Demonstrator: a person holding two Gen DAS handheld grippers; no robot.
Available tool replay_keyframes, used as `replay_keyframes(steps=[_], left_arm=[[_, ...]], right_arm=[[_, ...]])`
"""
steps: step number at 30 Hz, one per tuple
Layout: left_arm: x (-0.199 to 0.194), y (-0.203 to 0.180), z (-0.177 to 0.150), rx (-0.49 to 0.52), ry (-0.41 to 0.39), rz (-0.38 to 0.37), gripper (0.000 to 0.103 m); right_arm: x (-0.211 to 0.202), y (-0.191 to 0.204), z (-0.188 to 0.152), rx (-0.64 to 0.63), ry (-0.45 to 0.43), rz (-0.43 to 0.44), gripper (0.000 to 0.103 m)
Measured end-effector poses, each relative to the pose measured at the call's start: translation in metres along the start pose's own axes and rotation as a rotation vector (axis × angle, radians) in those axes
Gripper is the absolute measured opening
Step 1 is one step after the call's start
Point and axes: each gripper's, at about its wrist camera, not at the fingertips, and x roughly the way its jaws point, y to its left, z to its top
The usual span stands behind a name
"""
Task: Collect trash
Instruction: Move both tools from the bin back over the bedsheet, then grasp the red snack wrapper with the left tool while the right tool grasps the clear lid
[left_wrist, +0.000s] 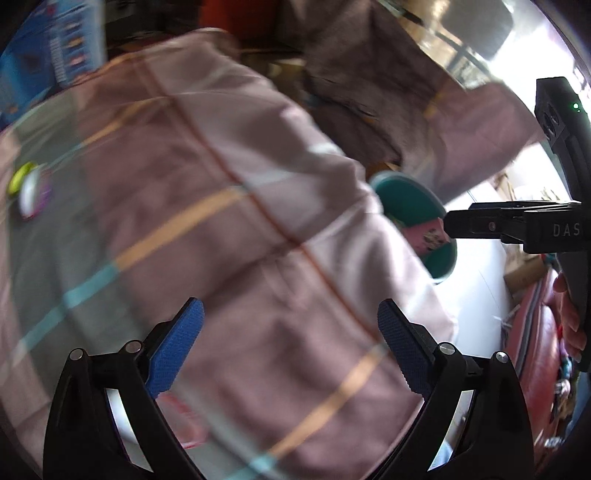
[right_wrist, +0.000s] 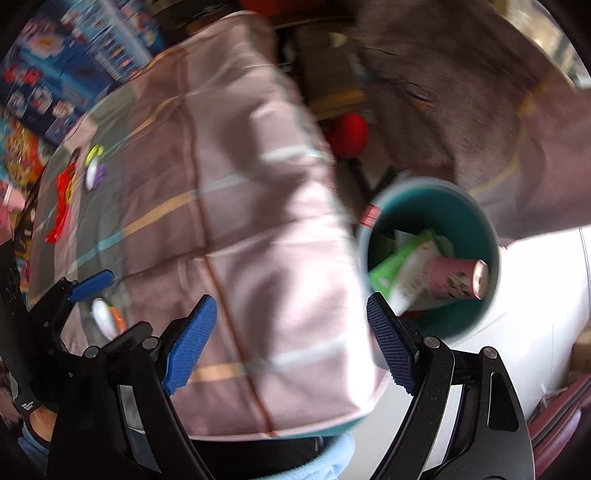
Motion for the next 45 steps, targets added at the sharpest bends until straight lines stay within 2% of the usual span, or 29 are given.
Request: replay_keyframes(steps=[14, 21, 31, 34, 38, 41, 42, 45], left_arm=[[-0.065, 0.199, -0.033, -0.271, -0.087, 0.154, 0.095], [-0.086, 0.286, -0.033, -0.381, -0.118, 0.252, 0.095], [-0.083, 0.355, -0.024, -0.441, -0.114, 0.333, 0.095], [-0.091, 0.365, -0.028, -0.462, -0.127, 0.302, 0.095], [-0.101, 0.369, -0.033, -0.442, -0.13, 0.328, 0.095], [-0.106, 0.376, -0.032, -0.417, -0.121, 0.357, 0.095], [-0.107, 0.379, -0.03, -0.407, -0.118, 0.369, 0.095], [-0.106, 0.388, -0.022, -0.37, -0.104, 0.36, 0.095]], right_arm=[[0.053, 0.179, 0.071, -0.214, 0.09, 0.027, 0.08], [0.082, 0.254, 0.107, -0.277, 0.106, 0.063, 0.08], [0.137, 0.326, 0.151, -0.292, 0.139, 0.094, 0.08], [0.151, 0.34, 0.16, -0.295, 0.15, 0.102, 0.08], [0.166, 0.356, 0.168, -0.328, 0.142, 0.076, 0.079], [0.176, 0.363, 0.172, -0.335, 0.146, 0.06, 0.065], [0.179, 0.365, 0.173, -0.336, 0.154, 0.061, 0.051], [0.182, 0.367, 0.173, -0.356, 0.153, 0.051, 0.05]])
